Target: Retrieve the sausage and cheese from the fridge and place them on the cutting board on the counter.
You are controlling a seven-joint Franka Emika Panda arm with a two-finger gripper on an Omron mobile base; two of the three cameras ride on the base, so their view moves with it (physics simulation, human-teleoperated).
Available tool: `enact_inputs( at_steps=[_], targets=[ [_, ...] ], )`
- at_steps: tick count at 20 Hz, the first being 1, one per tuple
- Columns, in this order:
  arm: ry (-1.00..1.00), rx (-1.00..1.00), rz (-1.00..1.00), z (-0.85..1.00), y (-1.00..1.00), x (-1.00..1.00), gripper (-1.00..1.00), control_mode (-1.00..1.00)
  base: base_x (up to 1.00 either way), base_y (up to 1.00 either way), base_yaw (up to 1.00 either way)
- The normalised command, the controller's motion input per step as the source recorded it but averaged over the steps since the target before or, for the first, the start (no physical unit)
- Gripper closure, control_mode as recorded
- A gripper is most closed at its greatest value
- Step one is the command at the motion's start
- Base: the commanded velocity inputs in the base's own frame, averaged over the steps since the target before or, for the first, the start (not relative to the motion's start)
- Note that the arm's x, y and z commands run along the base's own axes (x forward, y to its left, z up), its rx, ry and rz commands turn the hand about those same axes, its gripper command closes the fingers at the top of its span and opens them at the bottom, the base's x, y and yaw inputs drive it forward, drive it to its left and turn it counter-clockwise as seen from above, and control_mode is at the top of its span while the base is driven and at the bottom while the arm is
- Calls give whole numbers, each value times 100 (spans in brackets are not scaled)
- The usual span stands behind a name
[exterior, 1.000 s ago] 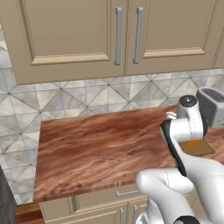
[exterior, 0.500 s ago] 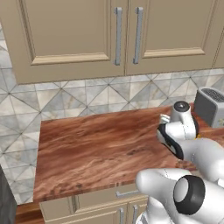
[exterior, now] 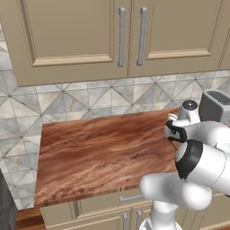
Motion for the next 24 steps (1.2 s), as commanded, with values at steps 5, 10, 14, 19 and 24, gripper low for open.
enact_inputs(
  at_steps=[5,10,14,19,24],
  targets=[
    [0,2,0,-25,-25,9,100,-100,0,0,0],
    [0,3,0,-16,0,23,100,-100,0,0,0],
    [0,1,0,-23,0,2,100,-100,0,0,0],
    [0,0,0,-23,0,1,100,-100,0,0,0],
    [0,3,0,-8,0,16,100,-100,0,0,0]
  ],
)
